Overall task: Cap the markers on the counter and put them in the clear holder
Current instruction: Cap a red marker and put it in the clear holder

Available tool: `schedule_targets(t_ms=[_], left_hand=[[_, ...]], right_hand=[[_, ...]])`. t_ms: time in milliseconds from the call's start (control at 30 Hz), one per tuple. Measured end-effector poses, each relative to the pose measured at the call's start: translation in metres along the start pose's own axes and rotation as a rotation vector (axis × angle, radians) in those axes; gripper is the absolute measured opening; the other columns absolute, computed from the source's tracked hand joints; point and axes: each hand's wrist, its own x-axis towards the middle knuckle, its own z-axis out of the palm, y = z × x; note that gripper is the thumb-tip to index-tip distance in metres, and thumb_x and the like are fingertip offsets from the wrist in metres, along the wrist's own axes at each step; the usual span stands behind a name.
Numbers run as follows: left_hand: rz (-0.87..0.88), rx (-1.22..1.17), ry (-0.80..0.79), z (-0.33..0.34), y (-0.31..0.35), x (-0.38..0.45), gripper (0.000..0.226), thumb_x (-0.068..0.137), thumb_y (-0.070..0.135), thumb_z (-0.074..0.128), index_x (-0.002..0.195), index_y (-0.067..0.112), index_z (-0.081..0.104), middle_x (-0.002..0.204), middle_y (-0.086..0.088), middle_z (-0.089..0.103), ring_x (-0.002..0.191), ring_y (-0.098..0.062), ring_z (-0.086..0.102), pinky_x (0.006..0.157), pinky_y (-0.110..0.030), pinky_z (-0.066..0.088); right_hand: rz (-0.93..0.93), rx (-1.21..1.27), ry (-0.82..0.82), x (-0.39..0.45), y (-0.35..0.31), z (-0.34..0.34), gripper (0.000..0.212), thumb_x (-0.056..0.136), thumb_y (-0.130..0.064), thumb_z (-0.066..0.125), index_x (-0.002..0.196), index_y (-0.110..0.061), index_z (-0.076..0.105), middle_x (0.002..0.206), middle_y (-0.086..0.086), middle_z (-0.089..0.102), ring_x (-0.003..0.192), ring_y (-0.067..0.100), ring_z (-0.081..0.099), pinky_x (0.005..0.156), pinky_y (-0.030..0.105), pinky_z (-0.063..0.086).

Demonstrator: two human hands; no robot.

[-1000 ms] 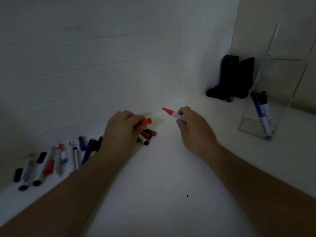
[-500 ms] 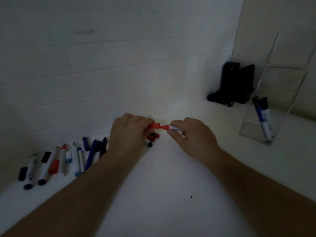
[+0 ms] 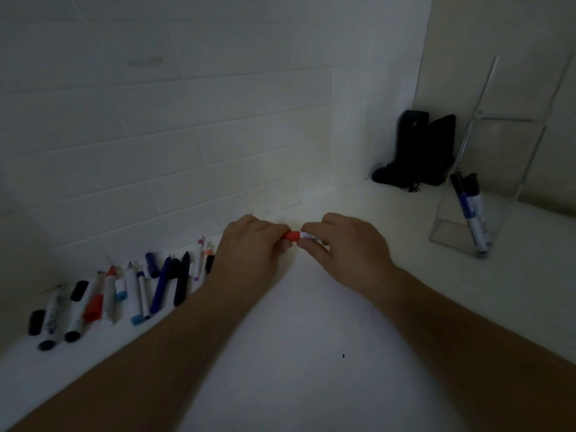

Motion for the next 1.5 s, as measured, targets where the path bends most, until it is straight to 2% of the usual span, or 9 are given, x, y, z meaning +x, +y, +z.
schedule_targets(t_ms=[267,533,667,900,967,1067,1200,1367,1500], left_hand=[[-0.005,-0.097,0.048,-0.002,0.005,-0.002,0.019,0.087,0.028,0.055,0.083,0.022,0.073,0.062,0.003,0.063,0.063,-0.015,0.044,0.066,-0.028,0.027],[0.012,-0.1,0.034,-0.007,0.01,0.001,0.033,0.094,0.04,0.045,0.088,0.024,0.074,0.067,0.003,0.067,0.067,-0.022,0.055,0.068,-0.037,0.045],[0.034,-0.107,0.064,-0.005,0.012,0.004,0.018,0.093,0.032,0.057,0.096,0.024,0.073,0.079,0.005,0.071,0.075,-0.022,0.058,0.077,-0.041,0.044],[0.248,-0.053,0.162,-0.015,0.048,-0.013,0.047,0.086,0.02,0.061,0.132,0.024,0.061,0.131,-0.007,0.056,0.117,-0.028,0.049,0.096,-0.04,0.039],[0.369,-0.081,0.163,-0.012,0.054,-0.015,0.042,0.084,0.016,0.061,0.125,0.024,0.066,0.131,-0.01,0.058,0.117,-0.031,0.051,0.095,-0.045,0.04],[0.445,-0.098,0.176,-0.005,0.051,-0.017,0.036,0.08,0.008,0.064,0.112,0.022,0.072,0.129,-0.012,0.06,0.117,-0.033,0.052,0.093,-0.047,0.04],[0.486,-0.108,0.172,-0.004,0.052,-0.02,0.034,0.081,0.009,0.062,0.11,0.022,0.072,0.128,-0.01,0.06,0.116,-0.031,0.053,0.095,-0.046,0.04],[0.517,-0.097,0.145,-0.005,0.055,-0.023,0.038,0.08,0.009,0.062,0.115,0.023,0.07,0.124,-0.007,0.06,0.113,-0.028,0.054,0.095,-0.044,0.039],[0.508,-0.108,0.132,-0.005,0.054,-0.022,0.038,0.08,0.009,0.063,0.115,0.022,0.07,0.124,-0.007,0.06,0.112,-0.029,0.054,0.095,-0.045,0.041]], right_hand=[[-0.001,0.041,-0.02,-0.006,0.0,0.001,0.032,0.1,-0.055,0.043,0.092,-0.034,0.066,0.072,-0.006,0.048,0.062,0.012,0.05,0.052,0.029,0.031],[-0.058,0.097,-0.019,0.0,0.011,0.001,0.03,0.099,-0.053,0.047,0.112,-0.036,0.068,0.083,-0.008,0.064,0.075,0.014,0.06,0.066,0.036,0.049],[-0.073,-0.15,0.131,-0.001,0.008,0.0,0.033,0.097,-0.053,0.046,0.114,-0.036,0.068,0.092,-0.013,0.071,0.091,0.021,0.06,0.086,0.043,0.04],[0.067,-0.223,0.015,0.007,0.018,-0.019,0.021,0.097,-0.035,0.056,0.108,-0.023,0.069,0.103,0.0,0.06,0.094,0.026,0.052,0.074,0.037,0.037],[0.097,-0.115,0.073,0.018,0.023,-0.046,0.02,0.099,-0.026,0.059,0.112,-0.013,0.067,0.103,0.004,0.055,0.091,0.021,0.051,0.079,0.035,0.046],[0.17,-0.022,0.25,0.031,0.033,-0.105,0.017,0.1,-0.02,0.06,0.11,-0.007,0.064,0.102,0.006,0.051,0.087,0.009,0.043,0.075,0.011,0.033],[0.197,-0.149,0.414,0.034,0.064,-0.168,0.016,0.097,-0.018,0.06,0.107,-0.006,0.062,0.104,0.013,0.059,0.085,0.017,0.051,0.078,0.023,0.036],[0.356,-0.249,0.312,0.013,0.095,-0.19,0.026,0.101,-0.025,0.057,0.118,-0.007,0.063,0.109,0.015,0.064,0.088,0.022,0.054,0.08,0.028,0.036],[0.379,-0.329,0.154,-0.006,0.104,-0.181,0.036,0.102,-0.027,0.056,0.136,-0.026,0.045,0.1,0.005,0.067,0.075,0.024,0.059,0.068,0.031,0.045]])
